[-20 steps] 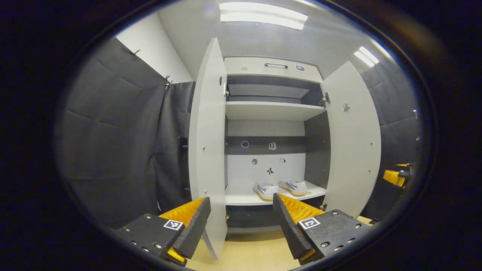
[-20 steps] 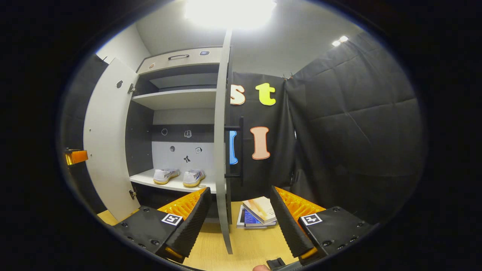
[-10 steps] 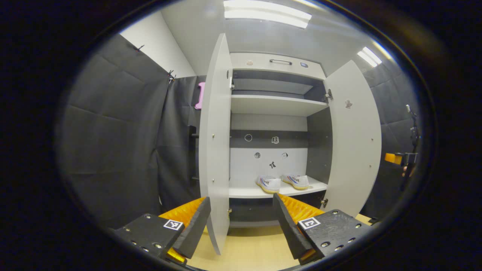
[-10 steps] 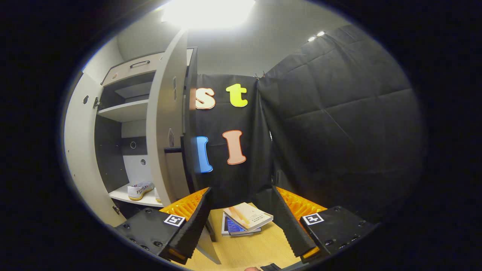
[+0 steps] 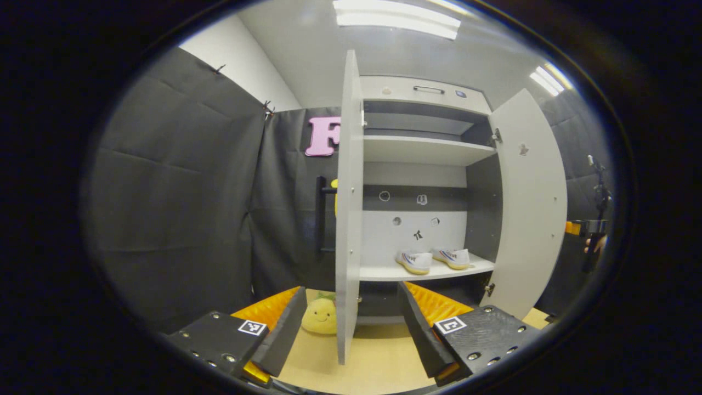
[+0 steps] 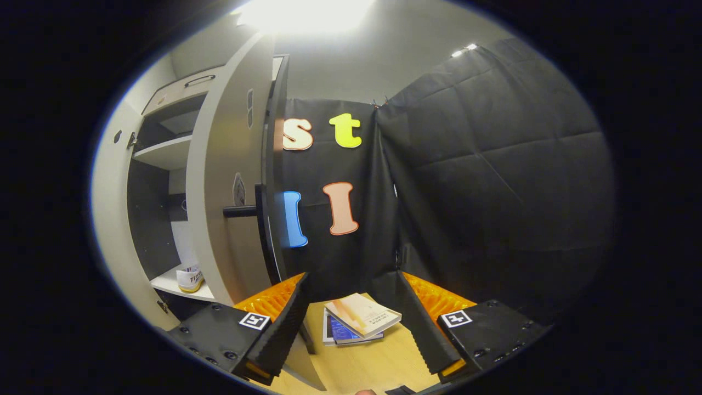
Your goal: Grab one shoe with the right hand and put it into the shoe cabinet, grab the other shoe with the left hand and put it into the shoe cabinet; then close the right door with the right hand and the left door with the left hand.
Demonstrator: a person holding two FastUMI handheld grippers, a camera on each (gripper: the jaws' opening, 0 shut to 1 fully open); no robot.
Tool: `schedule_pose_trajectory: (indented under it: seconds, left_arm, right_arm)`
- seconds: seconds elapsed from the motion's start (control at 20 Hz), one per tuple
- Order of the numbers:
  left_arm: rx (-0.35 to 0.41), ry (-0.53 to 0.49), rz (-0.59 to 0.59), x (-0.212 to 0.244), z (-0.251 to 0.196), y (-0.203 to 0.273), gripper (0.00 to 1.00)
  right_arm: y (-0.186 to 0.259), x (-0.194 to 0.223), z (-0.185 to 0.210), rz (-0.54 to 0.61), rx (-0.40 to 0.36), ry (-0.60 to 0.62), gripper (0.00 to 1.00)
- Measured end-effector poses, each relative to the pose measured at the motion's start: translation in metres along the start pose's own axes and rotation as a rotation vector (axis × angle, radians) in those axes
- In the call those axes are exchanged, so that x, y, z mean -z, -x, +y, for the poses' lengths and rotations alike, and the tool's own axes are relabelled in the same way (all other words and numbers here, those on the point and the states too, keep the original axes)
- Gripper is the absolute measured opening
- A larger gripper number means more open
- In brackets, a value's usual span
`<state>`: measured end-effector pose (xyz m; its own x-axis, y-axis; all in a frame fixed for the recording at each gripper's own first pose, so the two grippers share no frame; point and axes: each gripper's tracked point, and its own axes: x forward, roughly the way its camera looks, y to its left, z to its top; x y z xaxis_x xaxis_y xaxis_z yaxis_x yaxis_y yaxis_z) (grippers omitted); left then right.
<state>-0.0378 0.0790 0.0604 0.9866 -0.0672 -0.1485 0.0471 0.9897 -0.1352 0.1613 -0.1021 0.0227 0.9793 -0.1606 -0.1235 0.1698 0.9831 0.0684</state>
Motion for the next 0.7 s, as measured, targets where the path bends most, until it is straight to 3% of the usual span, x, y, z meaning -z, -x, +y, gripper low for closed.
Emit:
schedule_pose_trajectory:
  seconds: [0.3,0.7]
  left_arm:
    - [-0.005,0.023,-0.012,0.0,0.011,0.0,0.95]
    - [-0.004,0.022,0.001,0.008,0.031,-0.002,0.95]
  right_arm:
    - [0.013,-0.001,0.024,0.009,-0.029,0.034,0.97]
    - [0.027,0.005,0.083,0.017,-0.125,0.02,0.97]
